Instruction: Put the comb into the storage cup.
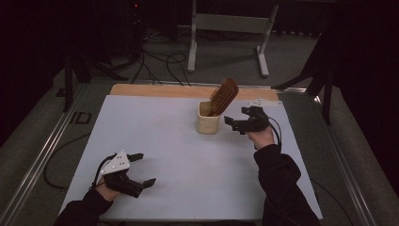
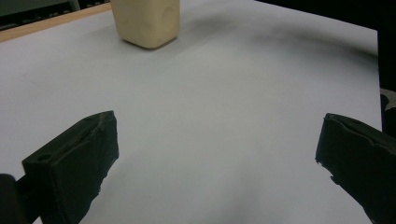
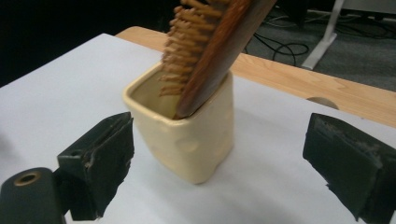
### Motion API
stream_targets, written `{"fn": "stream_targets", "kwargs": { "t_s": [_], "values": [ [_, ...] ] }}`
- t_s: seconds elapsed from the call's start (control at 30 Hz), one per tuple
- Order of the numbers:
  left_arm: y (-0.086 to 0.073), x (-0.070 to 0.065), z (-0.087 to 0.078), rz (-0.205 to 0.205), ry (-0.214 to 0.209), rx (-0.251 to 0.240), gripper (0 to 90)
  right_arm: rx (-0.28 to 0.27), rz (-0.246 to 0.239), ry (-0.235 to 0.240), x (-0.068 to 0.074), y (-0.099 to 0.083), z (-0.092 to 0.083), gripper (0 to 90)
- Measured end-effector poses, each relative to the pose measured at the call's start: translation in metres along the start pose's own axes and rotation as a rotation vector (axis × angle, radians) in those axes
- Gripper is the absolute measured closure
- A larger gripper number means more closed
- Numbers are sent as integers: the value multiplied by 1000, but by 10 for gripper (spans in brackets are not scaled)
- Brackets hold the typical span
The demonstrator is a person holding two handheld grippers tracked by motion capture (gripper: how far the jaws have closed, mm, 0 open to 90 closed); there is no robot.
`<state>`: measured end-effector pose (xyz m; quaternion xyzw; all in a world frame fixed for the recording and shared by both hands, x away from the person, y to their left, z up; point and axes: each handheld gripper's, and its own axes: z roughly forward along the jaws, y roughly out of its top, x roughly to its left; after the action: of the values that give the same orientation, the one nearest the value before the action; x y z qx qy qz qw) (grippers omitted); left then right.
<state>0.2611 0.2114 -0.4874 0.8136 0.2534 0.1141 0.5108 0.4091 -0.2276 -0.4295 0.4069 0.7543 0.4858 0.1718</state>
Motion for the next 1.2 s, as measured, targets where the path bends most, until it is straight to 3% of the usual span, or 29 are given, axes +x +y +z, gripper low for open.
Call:
{"fn": "stream_targets", "kwargs": {
  "t_s": [0.2, 1.1, 1.2],
  "values": [
    [0, 0, 0, 2, -2, -1, 0, 6, -18, 19, 4, -13, -4, 85],
    [-1, 1, -1, -2, 5, 3, 1, 17, -12, 122, 18, -83, -20, 85],
    [-1, 1, -2, 0, 6, 3, 0, 7, -30, 129, 19, -90, -27, 85]
  ]
}}
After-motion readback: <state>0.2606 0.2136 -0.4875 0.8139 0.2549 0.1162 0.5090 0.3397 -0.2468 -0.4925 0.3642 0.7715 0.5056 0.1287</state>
